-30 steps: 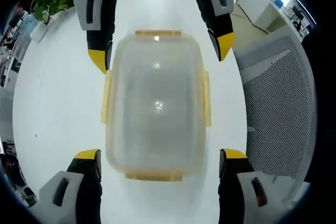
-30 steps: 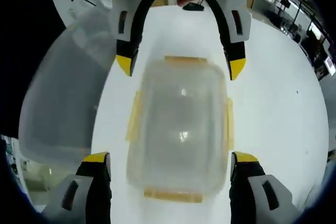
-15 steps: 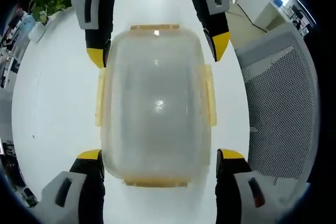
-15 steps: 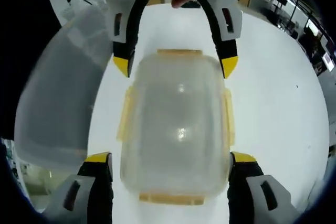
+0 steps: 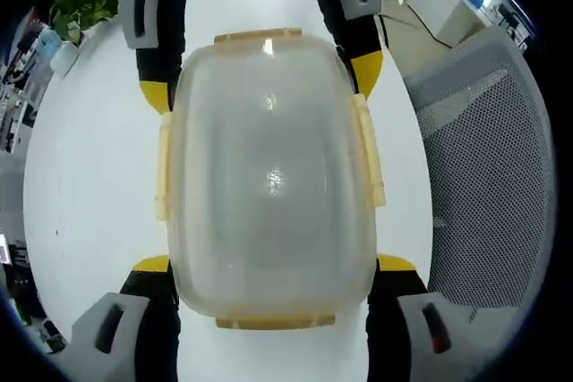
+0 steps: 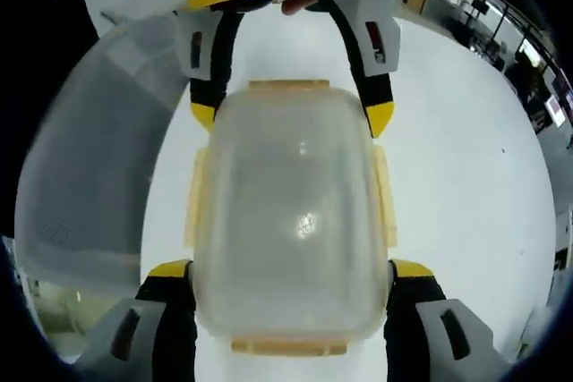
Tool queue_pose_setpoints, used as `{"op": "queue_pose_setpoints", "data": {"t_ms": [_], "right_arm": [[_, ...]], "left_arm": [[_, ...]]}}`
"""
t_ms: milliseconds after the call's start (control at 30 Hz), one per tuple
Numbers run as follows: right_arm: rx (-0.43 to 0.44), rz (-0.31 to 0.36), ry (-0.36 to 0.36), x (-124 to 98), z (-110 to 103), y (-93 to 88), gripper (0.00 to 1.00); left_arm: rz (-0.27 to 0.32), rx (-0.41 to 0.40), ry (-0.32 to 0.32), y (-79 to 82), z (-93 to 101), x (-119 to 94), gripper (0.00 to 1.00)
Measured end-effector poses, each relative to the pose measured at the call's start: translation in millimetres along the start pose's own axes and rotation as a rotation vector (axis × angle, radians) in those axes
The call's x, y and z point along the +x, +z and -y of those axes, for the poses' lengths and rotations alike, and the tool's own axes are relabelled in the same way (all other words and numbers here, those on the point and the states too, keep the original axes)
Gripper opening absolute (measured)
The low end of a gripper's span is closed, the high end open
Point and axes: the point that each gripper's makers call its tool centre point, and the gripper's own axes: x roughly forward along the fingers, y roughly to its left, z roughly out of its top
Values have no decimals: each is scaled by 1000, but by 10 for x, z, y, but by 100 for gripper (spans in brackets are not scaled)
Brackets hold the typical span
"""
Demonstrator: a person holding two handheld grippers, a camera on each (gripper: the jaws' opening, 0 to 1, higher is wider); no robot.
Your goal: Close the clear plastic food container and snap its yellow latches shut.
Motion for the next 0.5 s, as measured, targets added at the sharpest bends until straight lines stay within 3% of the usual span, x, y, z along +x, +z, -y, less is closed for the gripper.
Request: {"op": "queue_pose_setpoints", "data": {"t_ms": [200,500], "right_arm": [[0,-22,8,14,10,-15,88],[11,8,3,16,17,-4,88]], "left_arm": [[-39,1,0,-6,-8,9,87],[-63,2,-3,-15,-11,14,87]]}}
